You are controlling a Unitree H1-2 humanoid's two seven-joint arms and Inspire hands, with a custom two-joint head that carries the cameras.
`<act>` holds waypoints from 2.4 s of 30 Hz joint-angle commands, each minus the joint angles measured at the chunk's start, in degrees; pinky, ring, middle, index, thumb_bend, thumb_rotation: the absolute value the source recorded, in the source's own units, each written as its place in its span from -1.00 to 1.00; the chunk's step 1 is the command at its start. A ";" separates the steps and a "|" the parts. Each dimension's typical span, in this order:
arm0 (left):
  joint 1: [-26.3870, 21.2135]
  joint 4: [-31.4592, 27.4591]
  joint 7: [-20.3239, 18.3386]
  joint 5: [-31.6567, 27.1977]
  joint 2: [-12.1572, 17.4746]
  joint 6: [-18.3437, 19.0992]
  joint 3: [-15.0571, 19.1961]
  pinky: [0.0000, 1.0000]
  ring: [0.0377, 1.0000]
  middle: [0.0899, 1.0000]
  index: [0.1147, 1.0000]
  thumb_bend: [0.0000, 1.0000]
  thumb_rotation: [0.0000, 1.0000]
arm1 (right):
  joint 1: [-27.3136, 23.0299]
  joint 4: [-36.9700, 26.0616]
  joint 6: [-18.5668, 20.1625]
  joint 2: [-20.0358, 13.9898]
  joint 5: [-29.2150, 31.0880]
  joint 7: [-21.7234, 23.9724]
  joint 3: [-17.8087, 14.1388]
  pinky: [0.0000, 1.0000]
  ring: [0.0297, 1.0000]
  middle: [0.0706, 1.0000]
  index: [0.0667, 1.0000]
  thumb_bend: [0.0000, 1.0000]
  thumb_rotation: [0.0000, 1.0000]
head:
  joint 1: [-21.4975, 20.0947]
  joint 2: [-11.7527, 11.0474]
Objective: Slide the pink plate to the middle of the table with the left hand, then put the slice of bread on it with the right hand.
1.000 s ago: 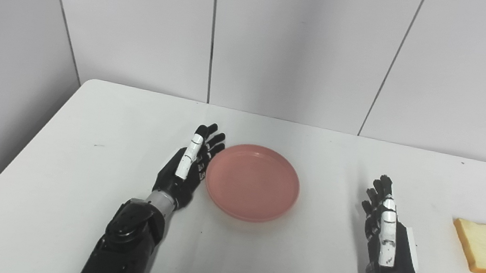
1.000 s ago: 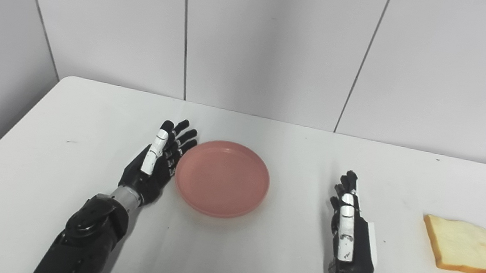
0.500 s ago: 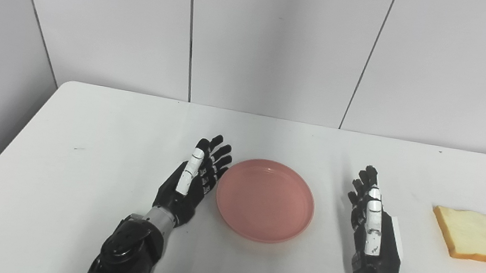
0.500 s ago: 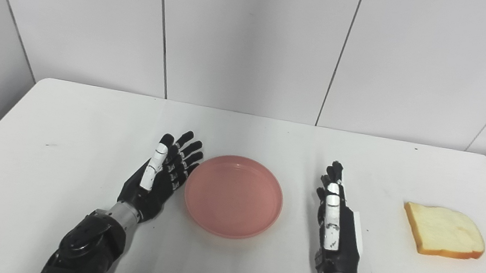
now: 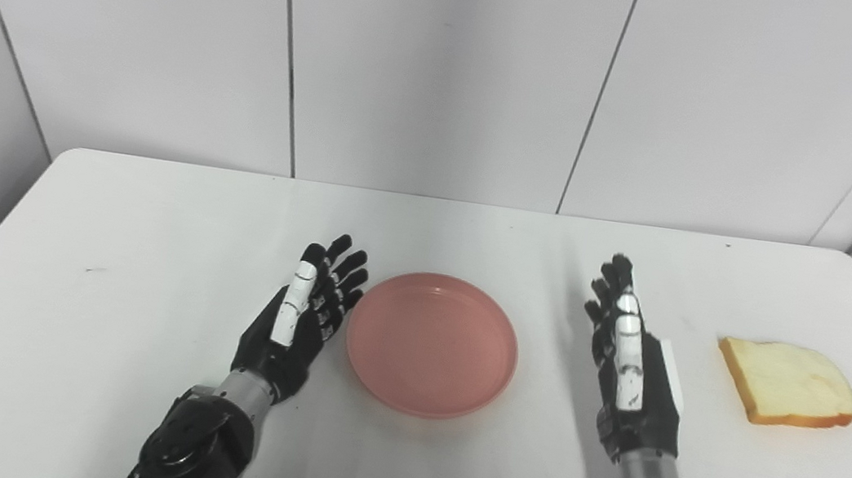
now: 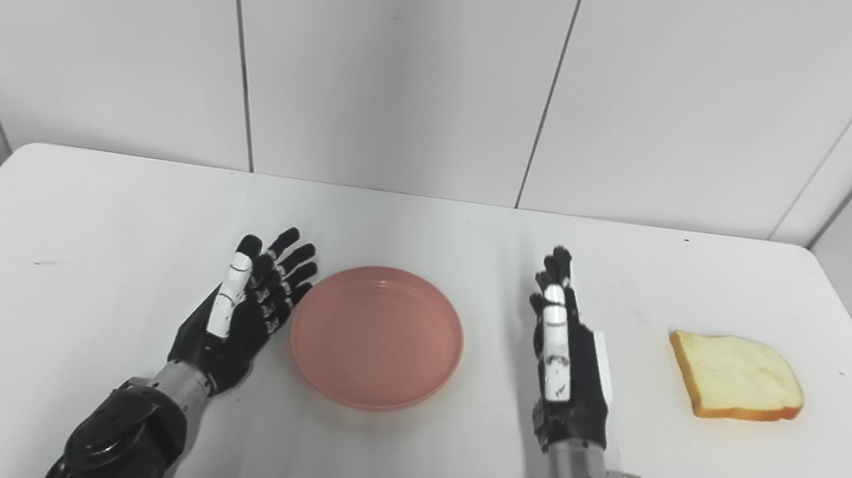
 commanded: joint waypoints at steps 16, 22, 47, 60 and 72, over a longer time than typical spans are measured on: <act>2.20 -3.85 -3.48 -1.67 3.94 1.47 1.16 1.00 0.98 0.98 0.98 0.54 0.94 | -12.81 -11.74 15.47 -25.10 -13.74 8.76 0.85 0.74 0.89 0.94 0.93 0.61 0.73 | -10.80 -1.46; 2.20 -3.81 -4.18 -3.51 4.85 2.55 2.76 1.00 0.98 0.97 0.95 0.57 0.85 | -14.83 -12.62 18.53 -35.06 -17.40 17.08 3.67 0.66 0.76 0.80 0.81 0.95 0.23 | -14.32 -1.72; 2.46 -1.31 -6.70 -6.95 7.32 4.99 5.41 0.94 0.91 0.92 0.89 0.69 0.63 | -19.56 -6.13 22.11 -52.08 -38.05 48.78 11.08 0.83 1.00 1.00 1.00 1.00 -0.32 | -17.86 -1.25; 2.37 -0.02 -8.22 -7.30 8.51 5.30 5.71 0.93 0.92 0.94 0.90 0.71 0.63 | -20.11 0.03 20.05 -56.21 -46.63 51.86 17.42 0.84 1.00 1.00 1.00 1.00 -0.28 | -18.05 -0.31; 2.68 -0.95 -7.71 -7.18 8.22 5.59 5.72 0.95 0.91 0.91 0.88 0.73 0.59 | -21.90 7.29 15.24 -55.35 -53.21 52.67 21.61 1.00 1.00 1.00 1.00 1.00 -0.25 | -17.68 0.33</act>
